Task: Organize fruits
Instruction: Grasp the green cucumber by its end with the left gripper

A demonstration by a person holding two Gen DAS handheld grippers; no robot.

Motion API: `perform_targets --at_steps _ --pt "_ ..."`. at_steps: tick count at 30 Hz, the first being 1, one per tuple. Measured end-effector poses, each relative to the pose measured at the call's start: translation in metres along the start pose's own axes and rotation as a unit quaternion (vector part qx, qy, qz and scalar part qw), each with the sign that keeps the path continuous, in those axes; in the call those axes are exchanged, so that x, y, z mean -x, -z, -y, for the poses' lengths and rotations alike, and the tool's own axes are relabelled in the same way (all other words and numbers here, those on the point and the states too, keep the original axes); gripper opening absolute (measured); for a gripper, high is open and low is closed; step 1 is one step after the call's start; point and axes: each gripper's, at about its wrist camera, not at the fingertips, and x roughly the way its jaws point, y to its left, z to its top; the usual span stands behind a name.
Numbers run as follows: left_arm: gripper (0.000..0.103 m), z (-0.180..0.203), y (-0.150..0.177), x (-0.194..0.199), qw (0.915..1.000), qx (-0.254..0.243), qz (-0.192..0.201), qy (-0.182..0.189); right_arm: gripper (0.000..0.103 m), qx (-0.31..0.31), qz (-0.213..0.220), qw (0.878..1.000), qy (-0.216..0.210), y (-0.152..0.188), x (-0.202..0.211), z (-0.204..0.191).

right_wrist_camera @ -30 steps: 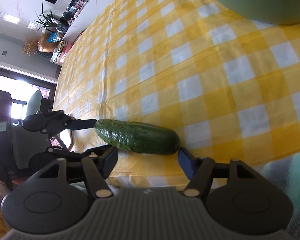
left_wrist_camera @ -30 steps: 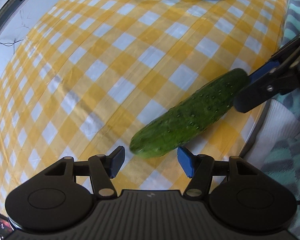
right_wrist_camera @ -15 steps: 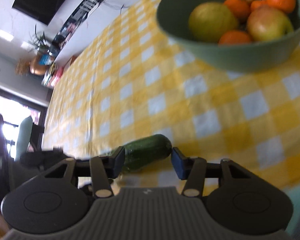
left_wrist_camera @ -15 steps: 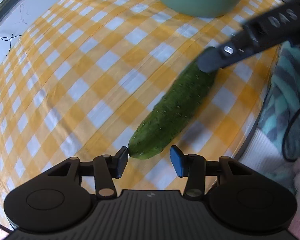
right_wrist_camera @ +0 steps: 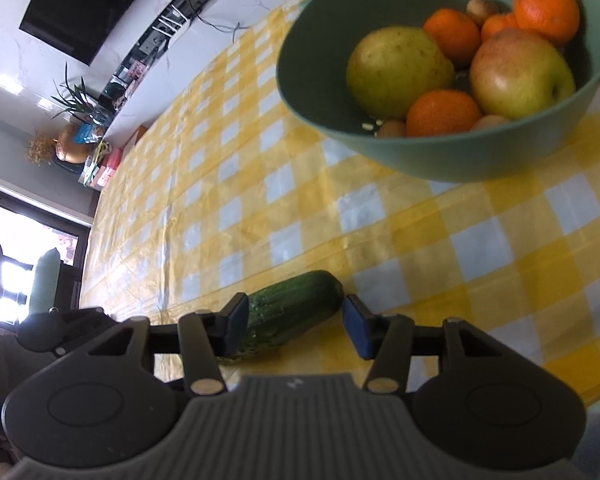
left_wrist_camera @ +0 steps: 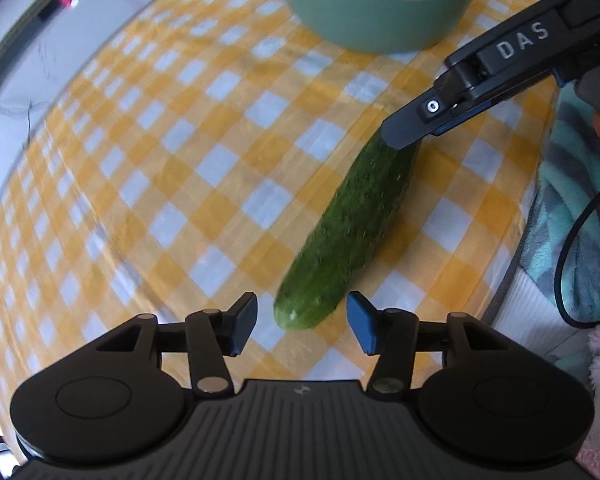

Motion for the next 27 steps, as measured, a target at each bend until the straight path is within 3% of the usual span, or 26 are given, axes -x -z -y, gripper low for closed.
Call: perform_targets --at_steps 4,9,16,21,27 --pt "0.068 0.019 -0.019 0.012 0.9974 -0.069 0.017 -0.011 0.057 0.000 0.013 1.000 -0.003 0.000 0.016 0.002" --pt "0.068 0.037 -0.043 0.001 0.9930 -0.118 0.003 -0.001 0.063 -0.004 0.029 1.000 -0.007 0.001 0.041 0.009" --pt "0.068 0.041 -0.059 -0.027 0.9892 -0.138 -0.046 0.017 0.067 0.008 0.058 0.998 0.016 0.000 0.067 0.025" --pt "0.068 0.042 -0.066 -0.040 0.9880 -0.136 -0.070 0.027 0.067 -0.006 0.055 0.998 0.013 -0.001 0.069 0.039" --pt "0.052 0.041 -0.072 -0.046 0.9891 -0.116 -0.085 0.033 0.067 0.001 0.049 0.999 0.016 -0.002 0.065 0.043"
